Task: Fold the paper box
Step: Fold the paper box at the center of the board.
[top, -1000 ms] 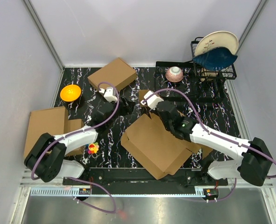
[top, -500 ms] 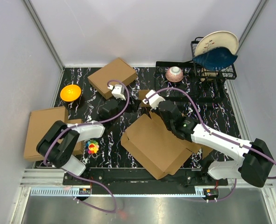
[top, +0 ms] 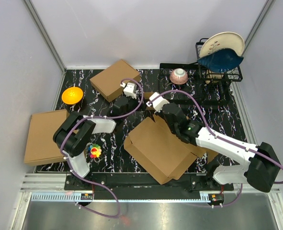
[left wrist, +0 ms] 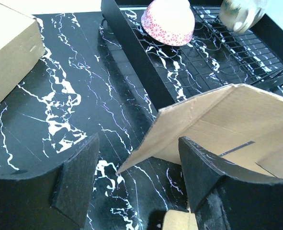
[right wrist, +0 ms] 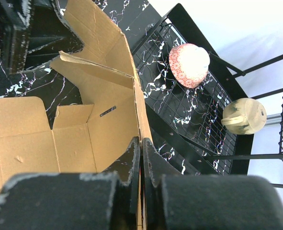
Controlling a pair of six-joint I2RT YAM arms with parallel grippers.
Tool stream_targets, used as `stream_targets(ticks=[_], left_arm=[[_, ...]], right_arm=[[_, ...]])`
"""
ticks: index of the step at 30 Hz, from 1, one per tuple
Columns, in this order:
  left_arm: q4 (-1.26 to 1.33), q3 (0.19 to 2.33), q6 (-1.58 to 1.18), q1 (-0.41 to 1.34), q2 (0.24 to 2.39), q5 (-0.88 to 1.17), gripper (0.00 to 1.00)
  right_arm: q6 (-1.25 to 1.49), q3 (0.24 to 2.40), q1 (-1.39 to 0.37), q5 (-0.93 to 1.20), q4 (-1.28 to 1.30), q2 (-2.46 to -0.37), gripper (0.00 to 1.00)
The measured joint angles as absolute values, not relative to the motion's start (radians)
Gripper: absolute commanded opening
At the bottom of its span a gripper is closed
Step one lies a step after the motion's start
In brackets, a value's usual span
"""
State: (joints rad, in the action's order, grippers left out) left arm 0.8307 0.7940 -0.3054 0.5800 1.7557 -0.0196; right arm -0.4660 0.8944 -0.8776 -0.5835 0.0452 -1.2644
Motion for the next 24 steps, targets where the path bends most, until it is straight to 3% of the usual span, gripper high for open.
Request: stream_targets(ticks=[4,10,16,18,20,24], left_arm=[[0.805,0.844,-0.281,0.568,1.804,0.005,0.63],[0.802,0.858,-0.265,0.546,1.817,0.065,0.33],[0.836,0.832,-0.279,0.537,1.81,0.115,0.18],[0.842,0.817,-0.285,0.535,1.799,0.134,0.2],[0.841,0.807,-0.287,0.534,1.785,0.149,0.43],[0.864,0.796,-0.288,0.531,1.761,0.172,0.61]], right_arm=[[-0.466,0.894,-0.877,-0.584,0.043,-1.267,0.0],[-0.467,0.894,-0.877,-0.585,0.042,-1.268,0.0],[-0.467,0.894,-0.876,-0.585,0.041,-1.27,0.0],[-0.467,0.894,-0.876,-0.585,0.04,-1.27,0.0],[-0.467,0.894,-0.875,-0.585,0.04,-1.27,0.0],[-0.467,0.894,-0.874,-0.584,0.038,-1.27,0.0]])
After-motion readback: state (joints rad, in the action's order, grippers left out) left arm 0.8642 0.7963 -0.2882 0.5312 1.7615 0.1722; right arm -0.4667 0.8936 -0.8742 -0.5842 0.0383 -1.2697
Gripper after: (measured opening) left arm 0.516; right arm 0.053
